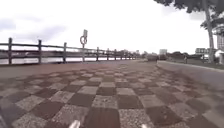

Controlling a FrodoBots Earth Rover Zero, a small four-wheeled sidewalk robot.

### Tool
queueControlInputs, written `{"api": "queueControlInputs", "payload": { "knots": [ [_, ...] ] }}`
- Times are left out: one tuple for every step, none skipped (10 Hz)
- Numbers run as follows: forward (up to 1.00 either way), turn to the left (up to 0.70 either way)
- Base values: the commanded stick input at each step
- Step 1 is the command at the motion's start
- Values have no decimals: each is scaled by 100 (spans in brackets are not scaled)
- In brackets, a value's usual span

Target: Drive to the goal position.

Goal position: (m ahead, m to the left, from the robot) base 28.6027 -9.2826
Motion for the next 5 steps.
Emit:
{"api": "queueControlInputs", "payload": {
  "knots": [
    [70,-1],
    [70,-3],
    [70,-5],
    [70,-34],
    [70,-27]
  ]
}}
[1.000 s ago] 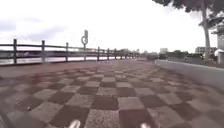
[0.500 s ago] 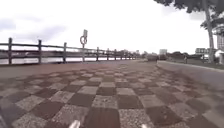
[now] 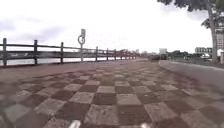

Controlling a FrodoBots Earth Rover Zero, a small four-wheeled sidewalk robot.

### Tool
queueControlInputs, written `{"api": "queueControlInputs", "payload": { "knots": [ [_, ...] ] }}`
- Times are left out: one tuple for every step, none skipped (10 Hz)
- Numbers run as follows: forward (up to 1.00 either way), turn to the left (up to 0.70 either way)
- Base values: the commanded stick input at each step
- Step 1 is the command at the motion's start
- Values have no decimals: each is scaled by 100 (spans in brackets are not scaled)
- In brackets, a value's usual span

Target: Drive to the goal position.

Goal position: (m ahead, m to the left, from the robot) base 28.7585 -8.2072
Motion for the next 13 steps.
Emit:
{"api": "queueControlInputs", "payload": {
  "knots": [
    [70,0],
    [70,0],
    [70,0],
    [70,-1],
    [70,-5],
    [70,-25],
    [70,-33],
    [70,-23],
    [70,-19],
    [70,-10],
    [70,-2],
    [70,0],
    [70,0]
  ]
}}
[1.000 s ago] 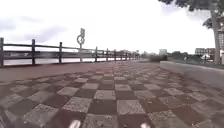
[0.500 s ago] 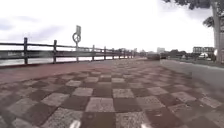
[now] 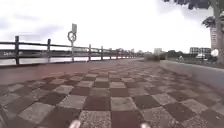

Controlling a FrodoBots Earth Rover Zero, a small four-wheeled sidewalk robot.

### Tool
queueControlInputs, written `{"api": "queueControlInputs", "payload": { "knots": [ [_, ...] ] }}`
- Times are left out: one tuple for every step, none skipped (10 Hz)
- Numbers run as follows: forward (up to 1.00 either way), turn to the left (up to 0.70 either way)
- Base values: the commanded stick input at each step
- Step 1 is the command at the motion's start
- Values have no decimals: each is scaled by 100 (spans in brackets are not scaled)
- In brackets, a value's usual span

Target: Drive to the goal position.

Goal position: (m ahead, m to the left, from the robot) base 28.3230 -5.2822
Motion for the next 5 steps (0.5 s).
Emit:
{"api": "queueControlInputs", "payload": {
  "knots": [
    [70,0],
    [70,0],
    [70,0],
    [70,0],
    [70,0]
  ]
}}
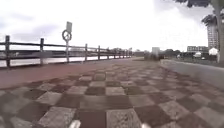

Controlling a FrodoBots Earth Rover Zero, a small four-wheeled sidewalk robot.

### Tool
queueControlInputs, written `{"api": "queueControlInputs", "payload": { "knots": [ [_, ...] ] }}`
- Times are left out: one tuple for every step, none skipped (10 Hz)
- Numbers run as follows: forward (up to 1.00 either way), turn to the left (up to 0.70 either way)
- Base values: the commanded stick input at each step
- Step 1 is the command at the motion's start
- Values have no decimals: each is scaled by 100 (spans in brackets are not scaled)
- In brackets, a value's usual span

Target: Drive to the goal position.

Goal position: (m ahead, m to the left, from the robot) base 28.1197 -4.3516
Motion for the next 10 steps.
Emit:
{"api": "queueControlInputs", "payload": {
  "knots": [
    [70,0],
    [70,0],
    [70,0],
    [70,0],
    [70,0],
    [70,0],
    [70,0],
    [70,0],
    [70,0],
    [70,0]
  ]
}}
